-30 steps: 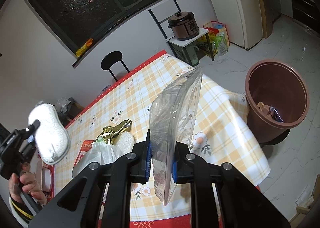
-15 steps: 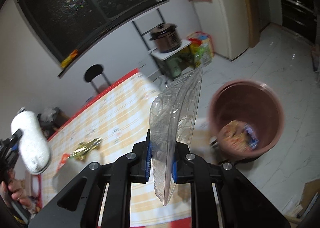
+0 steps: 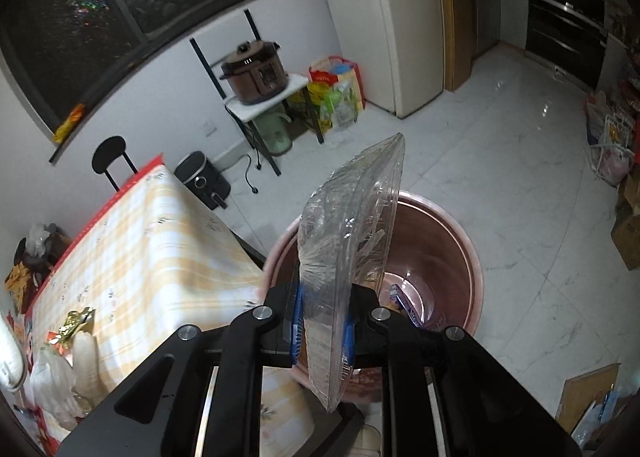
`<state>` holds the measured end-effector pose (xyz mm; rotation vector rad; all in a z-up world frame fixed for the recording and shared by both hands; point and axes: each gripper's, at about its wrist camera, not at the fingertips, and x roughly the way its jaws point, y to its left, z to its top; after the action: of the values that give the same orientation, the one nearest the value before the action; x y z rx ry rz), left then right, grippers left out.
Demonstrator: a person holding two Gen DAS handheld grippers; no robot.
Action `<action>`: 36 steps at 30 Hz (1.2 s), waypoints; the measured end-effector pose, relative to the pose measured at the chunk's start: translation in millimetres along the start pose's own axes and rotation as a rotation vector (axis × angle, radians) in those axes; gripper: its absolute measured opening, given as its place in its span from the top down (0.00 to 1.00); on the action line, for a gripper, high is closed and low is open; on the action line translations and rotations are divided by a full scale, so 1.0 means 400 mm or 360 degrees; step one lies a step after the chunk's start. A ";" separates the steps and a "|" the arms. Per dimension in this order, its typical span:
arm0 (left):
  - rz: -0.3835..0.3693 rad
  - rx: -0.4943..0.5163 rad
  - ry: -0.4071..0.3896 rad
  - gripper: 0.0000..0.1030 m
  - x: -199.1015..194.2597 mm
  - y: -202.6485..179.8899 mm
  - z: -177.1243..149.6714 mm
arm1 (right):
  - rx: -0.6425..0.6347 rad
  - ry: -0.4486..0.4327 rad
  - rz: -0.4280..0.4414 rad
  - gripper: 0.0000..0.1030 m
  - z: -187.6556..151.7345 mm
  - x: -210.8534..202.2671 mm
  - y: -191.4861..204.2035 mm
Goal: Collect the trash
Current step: 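Carry the clear tray in the right tool over the brown bin while the left tool holds the sponge, then open the right tool over the brown bin, dropping the clear tray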
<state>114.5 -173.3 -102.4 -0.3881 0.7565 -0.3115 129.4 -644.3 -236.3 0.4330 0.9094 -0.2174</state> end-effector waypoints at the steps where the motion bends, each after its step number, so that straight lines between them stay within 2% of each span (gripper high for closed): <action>1: 0.0004 -0.0003 0.0005 0.79 0.006 -0.011 -0.007 | -0.0007 0.0025 0.0000 0.84 0.005 0.019 -0.008; 5: 0.0015 0.0004 0.0016 0.79 0.019 -0.035 -0.024 | 0.0006 0.0080 0.0028 0.83 0.011 0.062 -0.028; 7: 0.0019 0.0008 0.0023 0.79 0.027 -0.048 -0.029 | 0.0008 0.0100 0.0037 0.79 0.013 0.074 -0.028; 9: 0.0018 0.0014 0.0029 0.79 0.032 -0.060 -0.033 | 0.0016 0.0096 0.0062 0.60 0.017 0.074 -0.029; 13: -0.0004 0.0044 0.0043 0.79 0.049 -0.095 -0.039 | 0.0027 0.0069 0.0092 0.44 0.026 0.051 -0.039; 16: -0.0032 0.0072 0.0059 0.79 0.064 -0.123 -0.045 | 0.0033 0.0018 0.0111 0.27 0.024 0.009 -0.041; 18: -0.0062 0.0096 0.0074 0.79 0.079 -0.148 -0.049 | 0.0017 -0.0027 0.0106 0.12 0.019 -0.030 -0.038; 20: -0.0095 0.0115 0.0090 0.79 0.096 -0.170 -0.055 | 0.0002 -0.0060 0.0114 0.05 0.015 -0.065 -0.039; 29: -0.0244 0.0197 0.0173 0.79 0.180 -0.291 -0.092 | 0.0038 -0.0232 0.0107 0.05 -0.018 -0.232 -0.079; 36: -0.0349 0.0254 0.0266 0.79 0.272 -0.392 -0.133 | 0.0057 -0.0281 0.0052 0.05 -0.052 -0.307 -0.129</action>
<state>130.3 -368.2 -133.0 -0.2963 0.8474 -0.6126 22.1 -680.9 -163.2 0.4544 0.7258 -0.2384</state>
